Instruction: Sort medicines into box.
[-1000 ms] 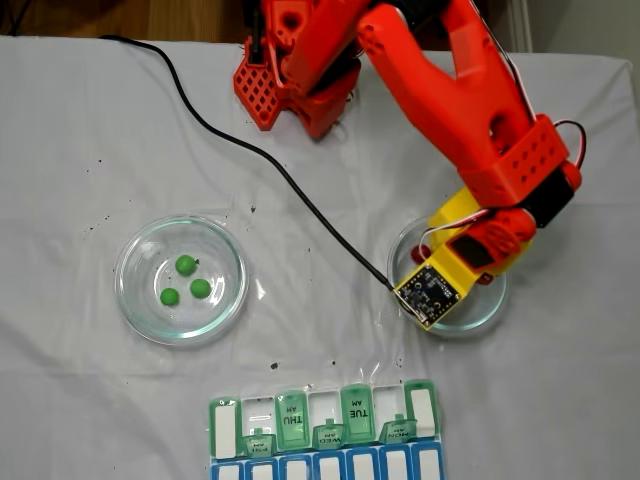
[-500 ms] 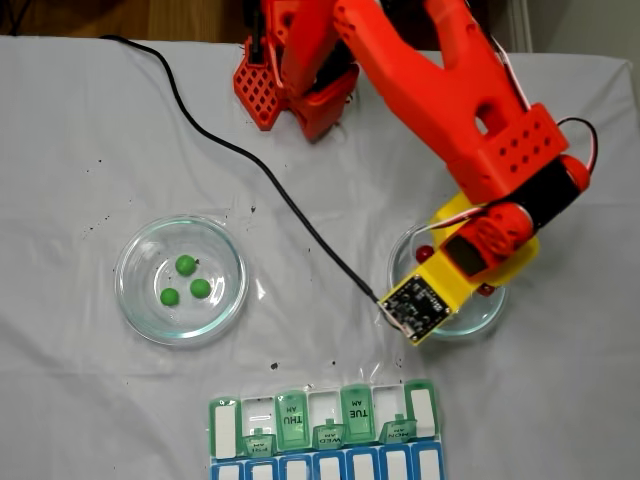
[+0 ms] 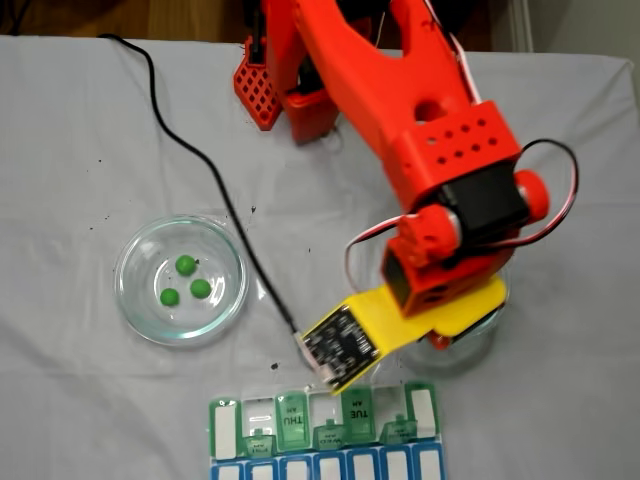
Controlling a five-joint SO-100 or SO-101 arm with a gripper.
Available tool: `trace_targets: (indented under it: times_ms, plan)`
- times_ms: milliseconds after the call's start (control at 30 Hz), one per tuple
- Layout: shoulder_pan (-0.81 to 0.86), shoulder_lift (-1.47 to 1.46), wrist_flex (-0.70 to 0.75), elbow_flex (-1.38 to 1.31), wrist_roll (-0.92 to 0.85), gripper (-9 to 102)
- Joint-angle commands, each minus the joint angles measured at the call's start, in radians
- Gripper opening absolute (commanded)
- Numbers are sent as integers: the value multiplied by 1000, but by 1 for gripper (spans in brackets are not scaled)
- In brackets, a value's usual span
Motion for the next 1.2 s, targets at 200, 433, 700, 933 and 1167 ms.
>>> trace_targets:
  times_ms: [200, 433, 700, 933, 1167]
  plan:
    - [121, -127, -179, -120, -66, 0]
    - [137, -164, -241, -138, -41, 0]
    - [121, -196, -305, -129, 5, 0]
    - [87, -239, -414, -58, 29, 0]
    - [78, -258, -465, -46, 44, 0]
